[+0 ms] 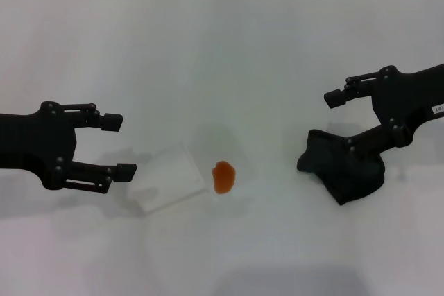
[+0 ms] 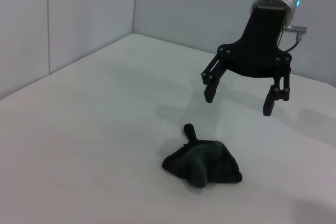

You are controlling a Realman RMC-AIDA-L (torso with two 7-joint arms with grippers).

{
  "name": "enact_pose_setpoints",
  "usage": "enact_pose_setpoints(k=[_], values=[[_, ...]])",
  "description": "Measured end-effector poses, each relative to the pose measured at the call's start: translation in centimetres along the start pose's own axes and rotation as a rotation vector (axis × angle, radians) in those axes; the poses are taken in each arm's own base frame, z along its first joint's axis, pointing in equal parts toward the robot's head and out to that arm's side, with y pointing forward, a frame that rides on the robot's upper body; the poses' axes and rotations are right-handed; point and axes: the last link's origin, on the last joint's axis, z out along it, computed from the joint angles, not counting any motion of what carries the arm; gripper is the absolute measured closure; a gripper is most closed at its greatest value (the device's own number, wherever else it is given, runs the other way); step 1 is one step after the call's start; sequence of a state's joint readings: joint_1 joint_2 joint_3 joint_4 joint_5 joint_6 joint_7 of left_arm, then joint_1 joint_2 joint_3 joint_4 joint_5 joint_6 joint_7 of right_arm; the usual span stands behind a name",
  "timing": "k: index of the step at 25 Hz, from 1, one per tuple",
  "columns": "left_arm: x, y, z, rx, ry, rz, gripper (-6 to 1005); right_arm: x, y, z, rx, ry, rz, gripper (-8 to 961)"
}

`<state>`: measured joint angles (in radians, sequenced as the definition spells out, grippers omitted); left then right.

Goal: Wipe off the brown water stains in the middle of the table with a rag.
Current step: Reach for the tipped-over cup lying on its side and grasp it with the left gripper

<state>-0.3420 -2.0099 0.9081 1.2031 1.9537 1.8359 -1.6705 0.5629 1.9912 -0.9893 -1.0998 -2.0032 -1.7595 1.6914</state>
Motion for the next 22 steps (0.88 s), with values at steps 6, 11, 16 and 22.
enact_pose_setpoints(k=[6, 11, 16, 22], values=[[0.01, 0.01, 0.0, -0.001, -0.002, 0.0, 126, -0.02, -0.03, 0.05, 0.003, -0.003, 0.0, 83], [0.0, 0.08, -0.06, -0.007, -0.007, 0.002, 132, -0.04, -0.12, 0.12, 0.01, -0.005, -0.001, 83], [-0.04, 0.05, -0.18, -0.005, -0.009, 0.002, 138, -0.05, -0.13, 0.11, 0.011, -0.006, -0.007, 83], [0.48, -0.89, -0.19, 0.02, -0.055, -0.052, 145, -0.08, -0.15, 0.18, 0.013, -0.009, -0.012, 84]])
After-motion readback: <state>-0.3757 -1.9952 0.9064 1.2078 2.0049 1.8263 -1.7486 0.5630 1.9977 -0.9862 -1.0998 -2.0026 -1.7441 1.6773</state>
